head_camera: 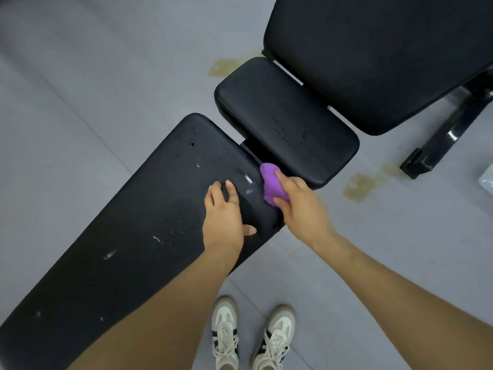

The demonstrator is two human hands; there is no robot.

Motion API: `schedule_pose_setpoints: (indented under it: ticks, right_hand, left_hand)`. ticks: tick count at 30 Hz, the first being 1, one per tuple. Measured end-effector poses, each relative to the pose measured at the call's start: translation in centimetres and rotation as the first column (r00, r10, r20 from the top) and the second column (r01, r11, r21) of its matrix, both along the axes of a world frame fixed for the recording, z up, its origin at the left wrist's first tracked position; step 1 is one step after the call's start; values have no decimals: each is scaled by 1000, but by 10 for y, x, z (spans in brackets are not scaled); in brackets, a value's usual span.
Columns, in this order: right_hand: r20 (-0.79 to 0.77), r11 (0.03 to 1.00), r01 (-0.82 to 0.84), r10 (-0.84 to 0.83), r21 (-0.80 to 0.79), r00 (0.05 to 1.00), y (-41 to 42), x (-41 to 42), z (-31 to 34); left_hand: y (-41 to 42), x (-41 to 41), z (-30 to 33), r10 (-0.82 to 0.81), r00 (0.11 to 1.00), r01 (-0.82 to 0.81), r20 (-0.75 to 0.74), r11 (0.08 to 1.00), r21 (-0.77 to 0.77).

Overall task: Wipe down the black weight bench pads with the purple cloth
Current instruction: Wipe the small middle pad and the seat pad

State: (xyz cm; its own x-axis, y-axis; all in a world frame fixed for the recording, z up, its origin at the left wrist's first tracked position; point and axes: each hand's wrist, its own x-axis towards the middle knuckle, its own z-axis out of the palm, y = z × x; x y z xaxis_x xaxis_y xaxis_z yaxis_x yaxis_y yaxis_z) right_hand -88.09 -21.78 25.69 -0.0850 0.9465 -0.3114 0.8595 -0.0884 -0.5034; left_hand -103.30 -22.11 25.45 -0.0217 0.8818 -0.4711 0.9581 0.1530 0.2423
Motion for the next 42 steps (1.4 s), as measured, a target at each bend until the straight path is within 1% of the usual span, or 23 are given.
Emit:
schedule_pose_setpoints:
  ticks: [1,3,5,7,9,11,14,16,18,21,25,28,30,31,33,35,36,39,42]
  right_hand:
    - [-8,1000,-13,13,-18,1000,-14,8,3]
    - [40,998,-43,44,-36,998,-18,9,7]
    - [124,997,-78,79,-17,989,4,-6,7]
    - [161,993,-122,118,11,980,38,-29,1]
    - [142,994,-111,110,-2,984,69,-50,-3]
    - [107,995,-103,102,1,989,76,-52,-2]
    - [113,989,-144,141,16,984,32,-25,0]
    - [125,991,-131,134,-32,983,-3,-2,6]
    - [178,989,-126,138,-74,974,-19,6,7]
    - [278,991,-128,137,-49,951,-16,-13,5]
    - [317,986,-163,164,-30,934,10,-48,1]
    - [310,976,-216,200,16,929,52,-83,0]
    - [309,967,-254,235,23,922,81,-107,-4]
    - [306,963,-269,252,16,918,96,-118,-5]
    - [295,959,-282,274,-17,915,118,-131,-6]
    - [265,954,-299,296,-29,918,127,-131,-5]
    - [243,951,-308,303,-19,922,124,-126,-3]
    - [209,954,-299,286,31,935,82,-98,-2]
    - [256,949,-316,305,1,917,39,-83,-3]
  left_hand:
    - [0,0,0,2,1000,-2,1,1000,-3]
    - [-1,0,1,6,1000,-6,1,1000,-12]
    - [0,2,2,4,1000,-4,-10,1000,-22]
    - [0,1,2,-3,999,2,-32,1000,-24]
    - [0,1,2,-13,999,12,-49,1000,-19]
    - [-1,1,1,-19,998,18,-54,1000,-16]
    - [-1,1,1,-1,999,0,-34,1000,-21]
    - [-1,-1,1,-2,1000,1,-27,1000,-24]
    - [-1,-3,2,-12,1000,11,-24,1000,-20]
    - [-2,-7,4,-44,999,44,-28,999,3]
    - [-2,-27,6,-120,992,118,34,992,49]
    - [8,-54,8,-175,983,166,55,976,139]
    - [21,-78,8,-132,991,126,19,972,199]
    - [27,-92,6,-95,995,94,-1,975,202]
    - [36,-116,2,-56,998,60,-31,989,136]
    - [40,-129,-3,-38,999,38,-2,998,51]
    - [40,-130,-5,-28,999,27,22,999,32]
    - [39,-127,-6,-16,999,15,37,1000,26]
    - [43,-124,-3,-12,1000,12,26,1000,-8]
